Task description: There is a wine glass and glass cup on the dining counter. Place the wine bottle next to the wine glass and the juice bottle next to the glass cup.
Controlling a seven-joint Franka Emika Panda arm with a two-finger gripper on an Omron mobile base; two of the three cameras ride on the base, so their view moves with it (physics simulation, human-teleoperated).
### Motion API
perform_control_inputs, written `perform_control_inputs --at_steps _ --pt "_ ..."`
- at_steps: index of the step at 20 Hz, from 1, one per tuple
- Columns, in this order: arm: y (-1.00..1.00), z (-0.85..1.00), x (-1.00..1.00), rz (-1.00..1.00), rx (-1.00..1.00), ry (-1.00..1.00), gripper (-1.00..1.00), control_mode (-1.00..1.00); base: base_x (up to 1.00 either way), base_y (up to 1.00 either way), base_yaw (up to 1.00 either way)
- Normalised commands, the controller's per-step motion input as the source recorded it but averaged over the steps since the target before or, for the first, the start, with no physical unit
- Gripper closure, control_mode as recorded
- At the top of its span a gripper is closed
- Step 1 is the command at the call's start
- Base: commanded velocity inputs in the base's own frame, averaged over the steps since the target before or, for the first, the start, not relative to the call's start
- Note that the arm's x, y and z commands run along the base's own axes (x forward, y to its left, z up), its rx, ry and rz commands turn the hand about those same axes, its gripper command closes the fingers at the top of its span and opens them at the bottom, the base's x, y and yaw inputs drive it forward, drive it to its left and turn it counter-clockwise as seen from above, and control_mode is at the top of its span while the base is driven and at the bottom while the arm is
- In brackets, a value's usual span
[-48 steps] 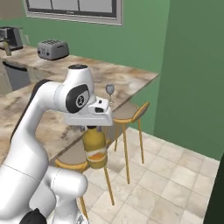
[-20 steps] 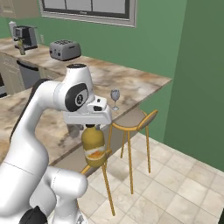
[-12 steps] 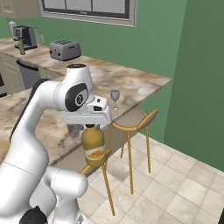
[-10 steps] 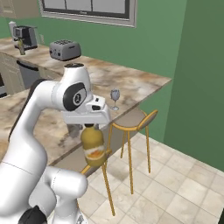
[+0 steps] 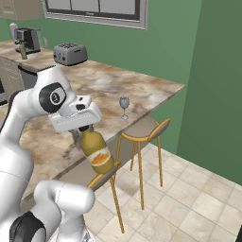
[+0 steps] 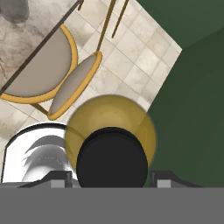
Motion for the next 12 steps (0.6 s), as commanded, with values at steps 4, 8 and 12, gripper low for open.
perform_control_inputs --at_steps 4,8,12 --pt "0.43 0.09 0.13 0.02 -0.14 0.01 1.0 -1.0 0.0 0.0 0.0" --pt "0.33 0.16 0.01 0.03 -0.03 0.02 1.0 -1.0 0.0 0.0 0.0" --pt "0.23 0.23 -0.01 0.01 -0.01 0.0 1.0 -1.0 0.0 0.0 0.0"
